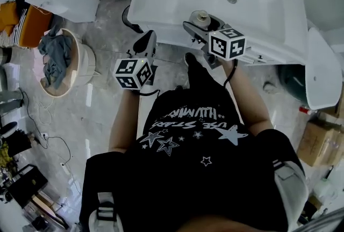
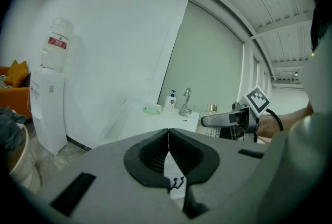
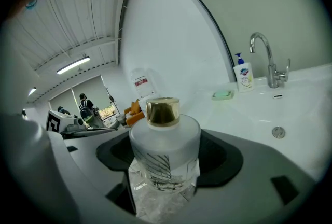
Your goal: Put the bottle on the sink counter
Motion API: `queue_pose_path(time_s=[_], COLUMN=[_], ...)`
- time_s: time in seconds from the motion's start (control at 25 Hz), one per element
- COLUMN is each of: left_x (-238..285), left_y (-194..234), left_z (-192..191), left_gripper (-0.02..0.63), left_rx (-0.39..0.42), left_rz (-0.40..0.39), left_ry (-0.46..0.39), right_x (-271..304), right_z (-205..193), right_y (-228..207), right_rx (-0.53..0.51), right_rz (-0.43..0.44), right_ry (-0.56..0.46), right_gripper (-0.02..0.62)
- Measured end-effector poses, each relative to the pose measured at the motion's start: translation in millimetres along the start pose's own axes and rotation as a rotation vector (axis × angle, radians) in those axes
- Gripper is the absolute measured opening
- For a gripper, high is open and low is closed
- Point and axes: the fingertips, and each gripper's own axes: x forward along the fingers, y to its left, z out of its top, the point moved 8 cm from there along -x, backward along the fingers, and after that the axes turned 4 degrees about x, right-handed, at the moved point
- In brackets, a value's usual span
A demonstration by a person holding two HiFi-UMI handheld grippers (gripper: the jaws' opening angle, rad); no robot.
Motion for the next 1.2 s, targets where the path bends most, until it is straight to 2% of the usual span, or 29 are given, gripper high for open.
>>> queue_pose_path(time_s=[0.2,0.6,0.88,1.2], left_x=[12.8,48.7,69.8,79.9], left_y=[20.7,62.9,86.8,101.3], left_z=[6.5,21.1,30.1,29.9], left_gripper=[0.008,0.009,0.009,0.009], left_rx=[-0.016,-0.099,-0.12,-0.139], left_rz=[0.101,0.298,0.375,0.45], left_ry=[-0.005,-0.031,-0.024,-0.009], right_x=[45.6,143.1,194.3,239.5], right_z=[20.1,62.4,73.1,63.6], right_y=[-12.3,-31.3,-41.9,-43.8], right_rx=[-0.036,-0.179,-0.242,-0.325], right_rz=[0.092,0.254,0.31,0.36], right_ry=[0.044,0.17,0.21,0.26], right_gripper=[0.334,0.334,0.334,0.334])
